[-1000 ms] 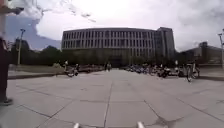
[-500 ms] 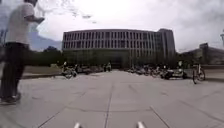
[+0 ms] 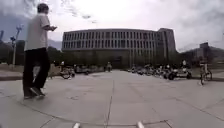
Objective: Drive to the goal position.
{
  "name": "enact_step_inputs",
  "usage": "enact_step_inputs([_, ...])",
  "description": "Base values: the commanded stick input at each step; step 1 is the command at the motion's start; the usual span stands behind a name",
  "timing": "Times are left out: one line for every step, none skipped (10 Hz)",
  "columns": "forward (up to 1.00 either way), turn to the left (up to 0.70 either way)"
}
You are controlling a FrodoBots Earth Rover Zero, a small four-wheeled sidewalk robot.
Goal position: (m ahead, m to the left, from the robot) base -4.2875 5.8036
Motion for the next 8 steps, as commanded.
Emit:
enact_step_inputs([0.7,0.0])
enact_step_inputs([0.7,0.0])
enact_step_inputs([0.7,0.0])
enact_step_inputs([0.7,0.0])
enact_step_inputs([0.7,0.0])
enact_step_inputs([0.7,0.0])
enact_step_inputs([0.7,0.0])
enact_step_inputs([0.7,0.0])
